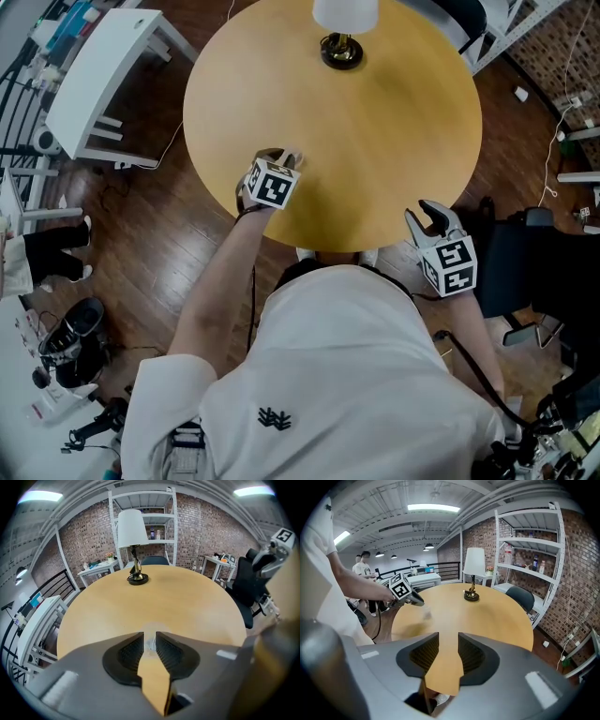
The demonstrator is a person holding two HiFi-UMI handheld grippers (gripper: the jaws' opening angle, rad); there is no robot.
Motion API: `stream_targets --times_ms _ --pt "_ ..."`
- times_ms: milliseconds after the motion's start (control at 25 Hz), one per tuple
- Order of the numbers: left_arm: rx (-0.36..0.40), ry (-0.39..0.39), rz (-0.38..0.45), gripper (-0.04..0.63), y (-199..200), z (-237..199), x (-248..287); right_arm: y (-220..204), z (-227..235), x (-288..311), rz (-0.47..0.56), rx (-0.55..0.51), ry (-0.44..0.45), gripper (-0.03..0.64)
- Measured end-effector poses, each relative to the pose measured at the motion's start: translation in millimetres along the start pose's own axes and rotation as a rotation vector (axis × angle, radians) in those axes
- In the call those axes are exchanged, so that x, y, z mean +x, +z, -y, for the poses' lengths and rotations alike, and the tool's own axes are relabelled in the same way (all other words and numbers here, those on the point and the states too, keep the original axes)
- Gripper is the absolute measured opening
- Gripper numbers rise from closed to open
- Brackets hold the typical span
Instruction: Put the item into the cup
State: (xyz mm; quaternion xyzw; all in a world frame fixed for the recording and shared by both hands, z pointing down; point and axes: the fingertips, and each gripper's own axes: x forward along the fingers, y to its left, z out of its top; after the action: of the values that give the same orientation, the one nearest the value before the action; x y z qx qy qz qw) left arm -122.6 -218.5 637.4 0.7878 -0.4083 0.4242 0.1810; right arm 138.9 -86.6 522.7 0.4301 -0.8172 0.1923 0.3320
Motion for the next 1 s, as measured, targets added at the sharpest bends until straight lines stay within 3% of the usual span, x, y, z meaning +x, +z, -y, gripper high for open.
stream_targets --times_ms 520,1000 --pt "-0.079 0.044 0.136 0.064 8 3 -58 11 -9 6 0.021 -0.047 0.049 0.131" --pt "-0.212 0.071 0.317 0.063 16 48 -158 31 -16 -11 0.093 -0.103 0.098 0.124"
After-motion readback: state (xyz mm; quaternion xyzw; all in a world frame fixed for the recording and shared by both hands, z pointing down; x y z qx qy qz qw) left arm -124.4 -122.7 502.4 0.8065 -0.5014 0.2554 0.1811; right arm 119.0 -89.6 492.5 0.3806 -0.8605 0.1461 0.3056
